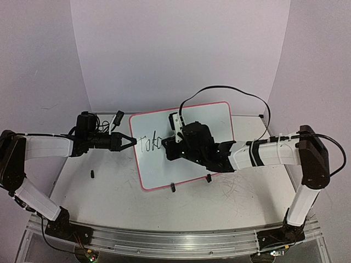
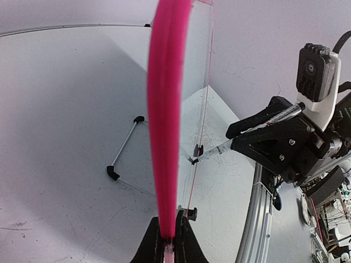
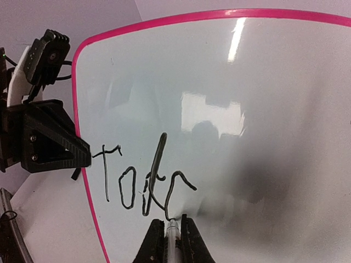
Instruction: Write a sentence on the whiteboard
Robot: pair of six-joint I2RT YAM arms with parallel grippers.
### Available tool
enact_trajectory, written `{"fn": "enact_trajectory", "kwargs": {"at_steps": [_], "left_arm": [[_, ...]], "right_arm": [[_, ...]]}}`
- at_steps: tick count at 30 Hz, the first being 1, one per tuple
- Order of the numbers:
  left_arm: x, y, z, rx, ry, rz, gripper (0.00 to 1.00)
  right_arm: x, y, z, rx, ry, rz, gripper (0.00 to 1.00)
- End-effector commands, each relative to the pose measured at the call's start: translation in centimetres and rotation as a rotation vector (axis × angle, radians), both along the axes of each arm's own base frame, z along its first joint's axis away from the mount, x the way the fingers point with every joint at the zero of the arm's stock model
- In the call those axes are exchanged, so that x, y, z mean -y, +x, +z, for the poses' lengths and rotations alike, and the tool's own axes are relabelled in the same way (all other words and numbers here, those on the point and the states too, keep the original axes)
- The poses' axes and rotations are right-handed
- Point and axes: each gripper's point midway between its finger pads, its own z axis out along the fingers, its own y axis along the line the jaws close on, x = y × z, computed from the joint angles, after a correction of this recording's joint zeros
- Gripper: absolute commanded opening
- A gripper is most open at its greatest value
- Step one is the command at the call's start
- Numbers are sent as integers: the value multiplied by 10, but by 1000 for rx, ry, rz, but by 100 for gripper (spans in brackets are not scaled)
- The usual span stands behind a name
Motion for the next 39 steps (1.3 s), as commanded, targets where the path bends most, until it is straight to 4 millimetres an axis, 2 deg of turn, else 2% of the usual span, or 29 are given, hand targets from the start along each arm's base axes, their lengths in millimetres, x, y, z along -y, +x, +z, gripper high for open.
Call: {"fn": "enact_trajectory", "kwargs": {"at_steps": [1, 13, 20, 24, 27, 32, 36, 39], "left_arm": [[-4, 12, 4, 33, 30, 43, 0], [-4, 13, 2, 32, 35, 43, 0], [-4, 13, 1, 31, 37, 43, 0], [-4, 13, 1, 29, 38, 43, 0], [-4, 13, 2, 33, 38, 44, 0], [-4, 13, 2, 33, 39, 46, 0], [-4, 13, 2, 31, 40, 45, 0], [-4, 14, 2, 33, 41, 46, 0]], "right_arm": [[17, 27, 32, 61, 25, -95, 0], [15, 39, 42, 84, 33, -107, 0], [11, 35, 33, 60, 29, -79, 0], [9, 24, 23, 39, 14, -53, 0], [12, 17, 11, 13, 1, -51, 0], [18, 12, 2, -9, -5, -52, 0], [25, 13, 6, 5, -10, -75, 0], [31, 14, 23, 33, 7, -86, 0]]}}
